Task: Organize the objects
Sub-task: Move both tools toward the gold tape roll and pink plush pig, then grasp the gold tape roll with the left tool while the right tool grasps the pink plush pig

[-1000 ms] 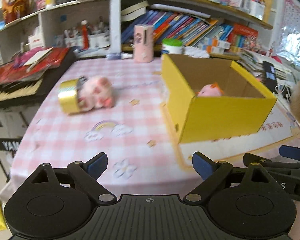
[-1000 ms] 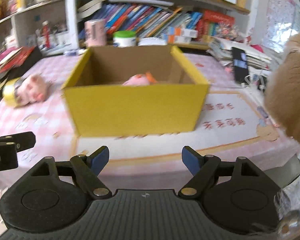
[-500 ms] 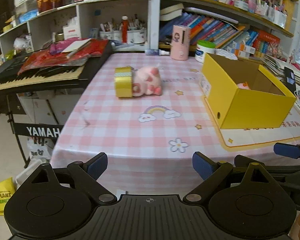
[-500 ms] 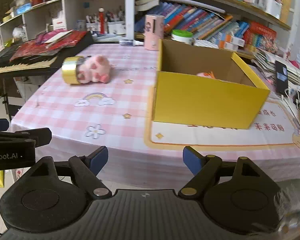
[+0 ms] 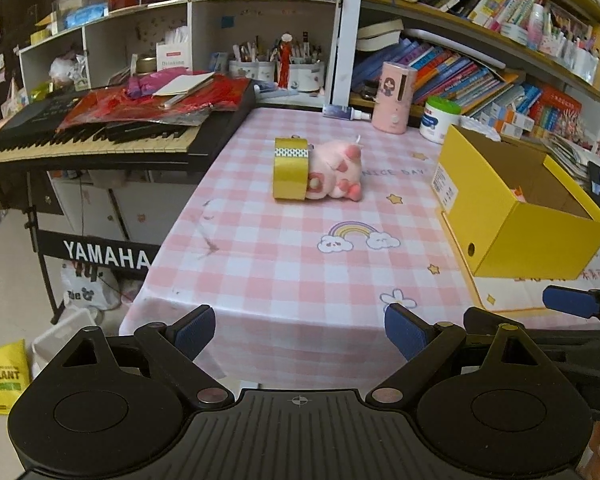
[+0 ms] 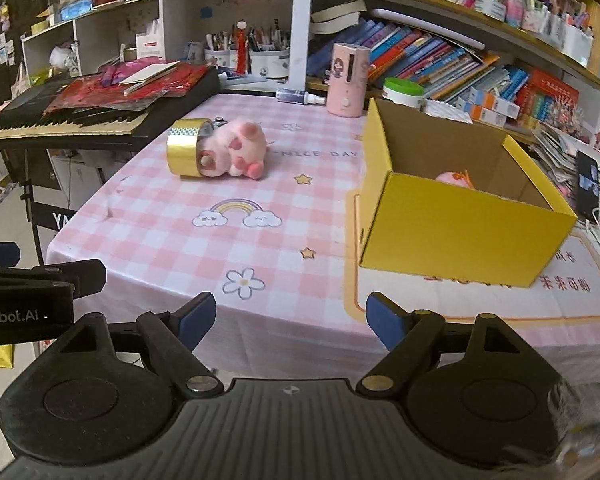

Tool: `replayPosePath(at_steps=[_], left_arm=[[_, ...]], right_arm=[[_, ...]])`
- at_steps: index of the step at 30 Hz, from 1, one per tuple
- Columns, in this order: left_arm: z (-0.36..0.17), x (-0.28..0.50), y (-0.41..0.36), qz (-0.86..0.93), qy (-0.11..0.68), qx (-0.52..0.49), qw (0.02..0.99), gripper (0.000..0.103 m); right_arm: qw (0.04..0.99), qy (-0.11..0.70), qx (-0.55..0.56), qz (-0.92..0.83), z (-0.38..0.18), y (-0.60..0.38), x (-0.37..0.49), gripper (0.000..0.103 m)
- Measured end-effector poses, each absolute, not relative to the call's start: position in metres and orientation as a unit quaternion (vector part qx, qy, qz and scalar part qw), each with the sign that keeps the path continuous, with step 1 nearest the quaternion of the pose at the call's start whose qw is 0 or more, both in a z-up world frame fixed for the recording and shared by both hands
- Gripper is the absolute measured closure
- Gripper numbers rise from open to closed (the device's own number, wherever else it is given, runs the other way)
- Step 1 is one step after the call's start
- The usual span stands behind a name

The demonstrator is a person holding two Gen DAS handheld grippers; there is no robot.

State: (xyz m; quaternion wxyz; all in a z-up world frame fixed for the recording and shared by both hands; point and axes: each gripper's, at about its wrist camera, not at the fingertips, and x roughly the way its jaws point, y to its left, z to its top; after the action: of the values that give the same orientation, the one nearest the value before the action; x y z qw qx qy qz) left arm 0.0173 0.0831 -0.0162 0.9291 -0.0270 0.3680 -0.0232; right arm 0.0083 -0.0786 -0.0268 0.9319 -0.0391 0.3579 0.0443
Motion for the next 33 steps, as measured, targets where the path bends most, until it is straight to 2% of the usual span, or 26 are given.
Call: replayPosePath(at_steps=[19,30,33], left_arm=[[-0.02,0.172,0.079,0.007,0.361,-0.011,0.932,0.012],[-0.048,0.265,0.072,0.013,0.391,0.015,0.92,0.019],[-0.055,0.278,0.071,-0.003,0.406,0.015,0.914,0.037]], right_arm=[[0.928,0.358,-0.048,0.096,-0.038,-0.071,0.159,0.023],[0.918,0.363,-0.078,0.14,-0.05,-0.058,0.219,0.021],[0.915,0.367,-0.077,0.145,-0.053,-0.056,0.231,0.021]])
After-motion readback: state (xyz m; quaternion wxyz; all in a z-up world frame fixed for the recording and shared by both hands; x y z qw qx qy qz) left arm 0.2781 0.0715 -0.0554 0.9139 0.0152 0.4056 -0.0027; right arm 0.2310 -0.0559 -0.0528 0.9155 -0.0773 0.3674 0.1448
